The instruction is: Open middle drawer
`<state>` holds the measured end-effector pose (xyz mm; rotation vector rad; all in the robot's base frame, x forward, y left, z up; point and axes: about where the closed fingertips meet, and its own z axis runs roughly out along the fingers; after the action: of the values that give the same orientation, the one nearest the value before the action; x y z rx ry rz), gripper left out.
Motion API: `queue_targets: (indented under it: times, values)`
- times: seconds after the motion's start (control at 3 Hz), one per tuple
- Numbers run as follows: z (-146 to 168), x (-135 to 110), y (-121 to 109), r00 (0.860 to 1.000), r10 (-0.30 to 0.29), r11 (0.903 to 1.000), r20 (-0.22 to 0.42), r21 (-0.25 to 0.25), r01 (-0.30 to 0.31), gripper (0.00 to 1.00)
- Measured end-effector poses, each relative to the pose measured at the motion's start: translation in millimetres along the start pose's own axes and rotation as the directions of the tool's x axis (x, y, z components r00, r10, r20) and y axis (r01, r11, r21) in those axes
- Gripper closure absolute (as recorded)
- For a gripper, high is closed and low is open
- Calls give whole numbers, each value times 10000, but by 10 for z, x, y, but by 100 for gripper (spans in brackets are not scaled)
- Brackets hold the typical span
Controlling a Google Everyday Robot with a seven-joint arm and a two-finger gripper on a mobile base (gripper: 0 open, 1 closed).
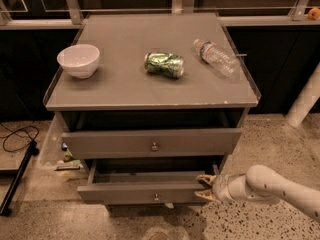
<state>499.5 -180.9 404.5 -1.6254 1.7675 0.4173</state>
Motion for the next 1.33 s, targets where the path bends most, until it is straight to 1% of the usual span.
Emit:
queue_targets:
  times: [0.33, 0.67, 1.0, 1.33]
  values:
    - [-40, -37, -18, 10000, -1, 10000, 0, 0, 1, 93]
    - [-49, -45, -18, 10000, 0, 10000, 0, -1, 0, 100]
    - [-115, -7, 112, 10000, 21, 10000, -29, -31, -21, 93]
    - [-115, -7, 113, 10000, 21, 10000, -28, -32, -21, 74]
